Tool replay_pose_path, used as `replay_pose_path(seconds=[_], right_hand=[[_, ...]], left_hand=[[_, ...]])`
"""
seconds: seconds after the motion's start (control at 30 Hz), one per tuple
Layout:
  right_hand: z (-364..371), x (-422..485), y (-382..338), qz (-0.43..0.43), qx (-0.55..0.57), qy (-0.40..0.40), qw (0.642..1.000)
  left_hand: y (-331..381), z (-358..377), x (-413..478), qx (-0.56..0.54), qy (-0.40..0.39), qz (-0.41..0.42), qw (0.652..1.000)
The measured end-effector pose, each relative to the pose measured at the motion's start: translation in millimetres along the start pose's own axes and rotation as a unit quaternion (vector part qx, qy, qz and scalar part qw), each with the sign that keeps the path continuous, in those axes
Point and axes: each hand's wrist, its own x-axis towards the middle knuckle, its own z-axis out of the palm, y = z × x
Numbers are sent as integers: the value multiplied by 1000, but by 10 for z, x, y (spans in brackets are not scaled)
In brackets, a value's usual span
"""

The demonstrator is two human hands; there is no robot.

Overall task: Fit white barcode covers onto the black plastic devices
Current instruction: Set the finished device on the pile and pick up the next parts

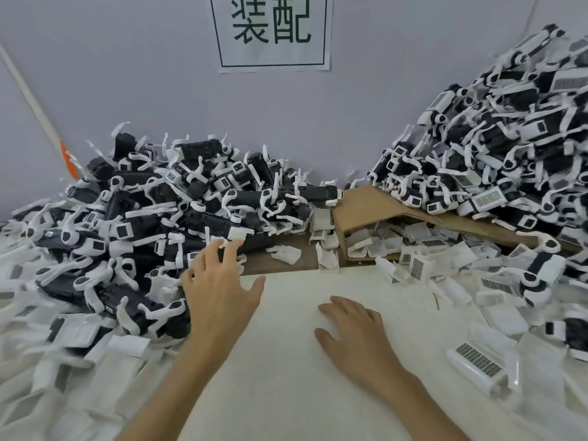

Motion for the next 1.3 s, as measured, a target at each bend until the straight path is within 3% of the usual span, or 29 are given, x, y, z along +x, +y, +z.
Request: replay_pose_path(seconds=[0.13, 0.23, 0.4, 0.5, 0.57, 0.7, 0.87, 1.0, 1.1, 1.17, 1.3], right_hand=[[15, -21, 2, -6, 2, 8, 1000], [37, -17, -3, -2, 9, 15, 1000], [53, 88, 0, 6, -4, -7, 1000], [-78, 175, -86, 1, -21, -37, 999], [-66, 229, -91, 10, -20, -13, 1000], [36, 324, -26, 22, -12, 22, 999], [22, 340, -77, 37, -11, 52, 998], [-77, 248, -106, 49, -7, 31, 998], [-233, 168, -192, 37, -28, -42, 998], [-202, 118, -176, -8, -6, 7, 1000], [-175, 169, -122, 14, 11, -19, 1000]], left_hand=[[-271, -4, 728, 219, -83, 55, 971], [-366, 43, 1222, 296, -131, 78, 943], [-349, 49, 2061, 272, -177, 99, 941], [-294, 143, 2524, 216, -288, 94, 928], [-290, 298, 2744, 159, -326, 77, 929], [-313, 625, 2895, 131, -284, 45, 949], [-327, 714, 2640, 186, -217, 126, 950], [-266, 586, 2296, 260, -254, 167, 916], [-175, 367, 2096, 263, -271, 184, 908], [-163, 244, 2021, 259, -302, 187, 898], [-131, 11, 2200, 240, -308, 204, 898]])
